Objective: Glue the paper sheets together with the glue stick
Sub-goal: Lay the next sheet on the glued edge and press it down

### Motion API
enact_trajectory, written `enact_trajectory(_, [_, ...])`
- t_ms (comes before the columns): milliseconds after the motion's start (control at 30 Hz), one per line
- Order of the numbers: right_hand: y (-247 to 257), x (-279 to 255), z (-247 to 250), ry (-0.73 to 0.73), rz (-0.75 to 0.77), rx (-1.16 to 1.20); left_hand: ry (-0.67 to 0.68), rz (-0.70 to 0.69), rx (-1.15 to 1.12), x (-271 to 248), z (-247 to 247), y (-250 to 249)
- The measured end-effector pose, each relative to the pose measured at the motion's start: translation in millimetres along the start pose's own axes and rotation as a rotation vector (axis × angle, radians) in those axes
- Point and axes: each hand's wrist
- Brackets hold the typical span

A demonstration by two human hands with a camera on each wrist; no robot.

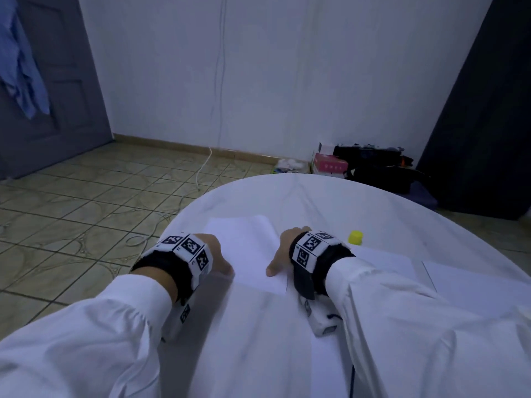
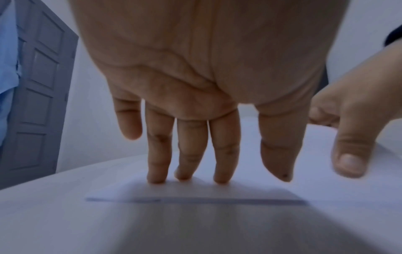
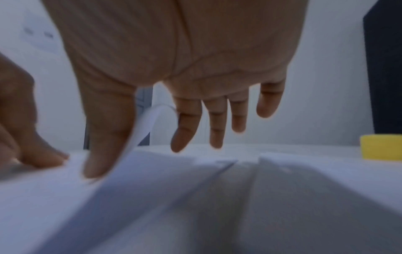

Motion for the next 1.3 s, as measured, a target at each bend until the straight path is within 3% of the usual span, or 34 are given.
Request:
enact_trajectory(133, [4.4,-16.6,-7.3,0.003,0.015,0.385,0.023,-0.012,-0.031,-5.0,-1.6,2.9])
enact_trajectory(267, [3.4,-33.7,-17.5,-0.096,0.055,0.631,0.028,-0.06,-0.123,-21.0,6.7,6.6])
enact_trajectory(433, [-27.6,-74.8,-4.3,-0.196,0.109,0.85,-0.118,-0.134,-0.582,-51.6,29.4,15.6])
enact_trajectory(567, [-74.4,-121.4,0.8,-0.216,0.112,0.986,-0.029,-0.219,-0.884,-79.1,33.3,5.5])
enact_trajectory(633, [-101.8,-141.9,-4.8,-0.2,0.078,1.076,0.041,-0.285,-0.922,-92.7,30.4,-11.7])
enact_trajectory(833, [-180.1,-187.2,-29.7,-0.13,-0.034,1.147,0.142,-0.448,-0.762,-137.8,20.3,-79.4])
enact_trajectory(933, [-204.4,-206.9,-35.7,-0.141,-0.11,1.068,0.174,-0.488,-0.658,-151.9,8.9,-96.7])
enact_trajectory(1300, [-221.5,-233.4,-57.7,-0.048,-0.189,0.847,0.233,-0.491,-0.443,-161.3,-23.0,-114.7])
Point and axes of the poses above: each hand's wrist, its own x-axis towards the middle knuckle, its own z-axis out of the back of the hand, y = z × x, and after that the axes turned 6 degrees about x, right-handed
